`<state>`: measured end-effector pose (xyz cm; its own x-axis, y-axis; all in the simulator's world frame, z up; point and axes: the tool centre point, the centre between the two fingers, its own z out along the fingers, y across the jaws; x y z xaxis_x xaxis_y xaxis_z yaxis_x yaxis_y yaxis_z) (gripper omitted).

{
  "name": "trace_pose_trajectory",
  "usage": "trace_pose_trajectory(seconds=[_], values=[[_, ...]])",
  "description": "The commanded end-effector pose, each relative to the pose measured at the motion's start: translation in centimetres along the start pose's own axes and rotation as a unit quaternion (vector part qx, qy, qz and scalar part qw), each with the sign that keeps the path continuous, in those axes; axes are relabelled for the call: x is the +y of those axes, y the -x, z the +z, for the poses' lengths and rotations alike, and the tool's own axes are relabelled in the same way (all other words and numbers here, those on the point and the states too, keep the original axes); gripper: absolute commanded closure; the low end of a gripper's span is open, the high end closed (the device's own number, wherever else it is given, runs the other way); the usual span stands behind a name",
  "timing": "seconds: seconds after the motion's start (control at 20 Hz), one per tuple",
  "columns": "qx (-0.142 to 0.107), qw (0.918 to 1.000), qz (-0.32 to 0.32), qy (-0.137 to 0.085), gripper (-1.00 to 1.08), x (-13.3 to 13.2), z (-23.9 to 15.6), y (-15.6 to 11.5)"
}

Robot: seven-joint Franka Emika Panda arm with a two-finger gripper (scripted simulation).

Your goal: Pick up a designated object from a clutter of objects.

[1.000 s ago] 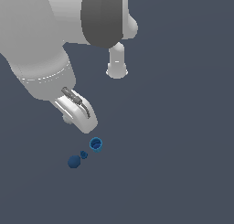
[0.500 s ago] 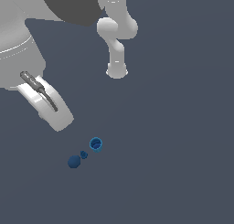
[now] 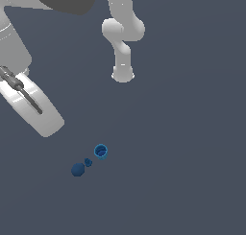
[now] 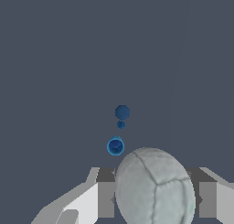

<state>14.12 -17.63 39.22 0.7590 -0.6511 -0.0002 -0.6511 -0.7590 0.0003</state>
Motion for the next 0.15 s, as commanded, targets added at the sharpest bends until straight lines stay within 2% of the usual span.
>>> trace_pose_trajectory(seconds=[0.0, 0.1], values=[[0.000, 1.0000, 0.000, 0.000, 1.08, 0.07, -0.19, -0.16], [0.000, 1.0000, 0.000, 0.000, 1.08, 0.08, -0.22, -0.19]])
